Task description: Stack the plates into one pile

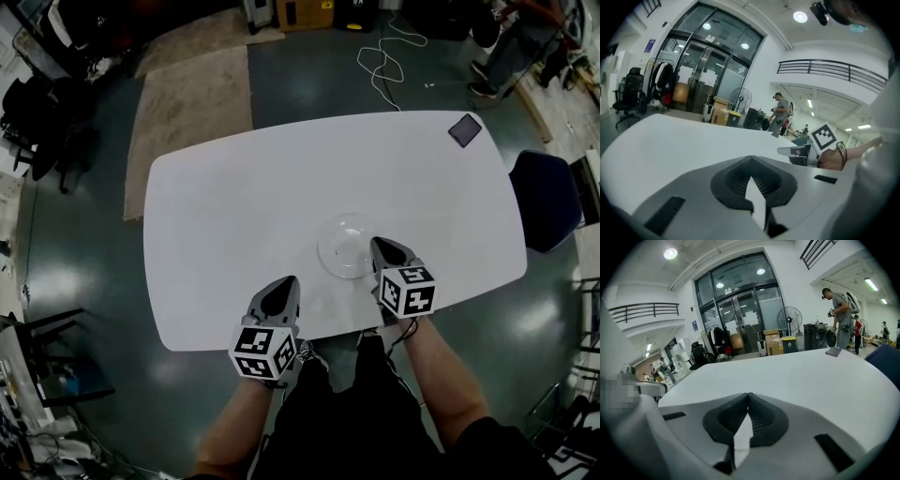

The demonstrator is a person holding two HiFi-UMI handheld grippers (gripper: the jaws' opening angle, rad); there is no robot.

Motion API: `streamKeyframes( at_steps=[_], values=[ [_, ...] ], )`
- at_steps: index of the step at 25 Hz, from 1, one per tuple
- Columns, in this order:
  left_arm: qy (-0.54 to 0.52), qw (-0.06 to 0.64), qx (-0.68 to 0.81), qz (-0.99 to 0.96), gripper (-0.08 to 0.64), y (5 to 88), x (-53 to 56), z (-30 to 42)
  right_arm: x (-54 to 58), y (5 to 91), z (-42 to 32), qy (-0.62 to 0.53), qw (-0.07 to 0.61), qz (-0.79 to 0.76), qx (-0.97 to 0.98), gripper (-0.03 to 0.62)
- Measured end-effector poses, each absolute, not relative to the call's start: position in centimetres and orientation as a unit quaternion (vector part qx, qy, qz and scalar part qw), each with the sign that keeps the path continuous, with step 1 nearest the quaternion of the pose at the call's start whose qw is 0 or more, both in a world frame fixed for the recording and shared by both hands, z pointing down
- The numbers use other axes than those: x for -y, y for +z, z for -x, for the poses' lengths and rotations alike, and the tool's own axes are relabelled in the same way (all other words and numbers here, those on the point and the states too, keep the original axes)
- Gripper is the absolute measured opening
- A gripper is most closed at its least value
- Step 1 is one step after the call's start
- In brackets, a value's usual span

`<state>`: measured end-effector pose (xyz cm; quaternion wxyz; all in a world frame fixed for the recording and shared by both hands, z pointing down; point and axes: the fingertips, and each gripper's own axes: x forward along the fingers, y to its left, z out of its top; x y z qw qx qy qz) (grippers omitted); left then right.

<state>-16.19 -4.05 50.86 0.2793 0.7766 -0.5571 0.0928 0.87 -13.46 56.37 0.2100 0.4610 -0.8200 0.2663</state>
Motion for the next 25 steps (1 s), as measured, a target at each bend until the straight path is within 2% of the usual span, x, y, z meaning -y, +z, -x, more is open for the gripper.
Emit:
streamKeyframes(
  at_steps=[4,8,18,25],
  values=[
    [0.133,0.187,0.571,-0.788,0.017,48.7,2.9,17.6,11.7,52.8,0.0,0.249,0.182,-0.454,0.836,0.017],
    [0.124,0.148,0.575,-0.795,0.017,46.0,1.2,19.4,9.5,49.2,1.0,0.229,0.164,-0.455,0.845,0.017],
    [0.119,0.152,0.562,-0.804,0.017,44.3,-1.9,22.1,4.4,43.6,2.0,0.186,0.138,-0.469,0.852,0.017],
    [0.115,0.159,0.561,-0.804,0.017,43.8,-3.9,21.3,2.4,42.0,1.0,0.180,0.132,-0.470,0.854,0.017]
  ],
)
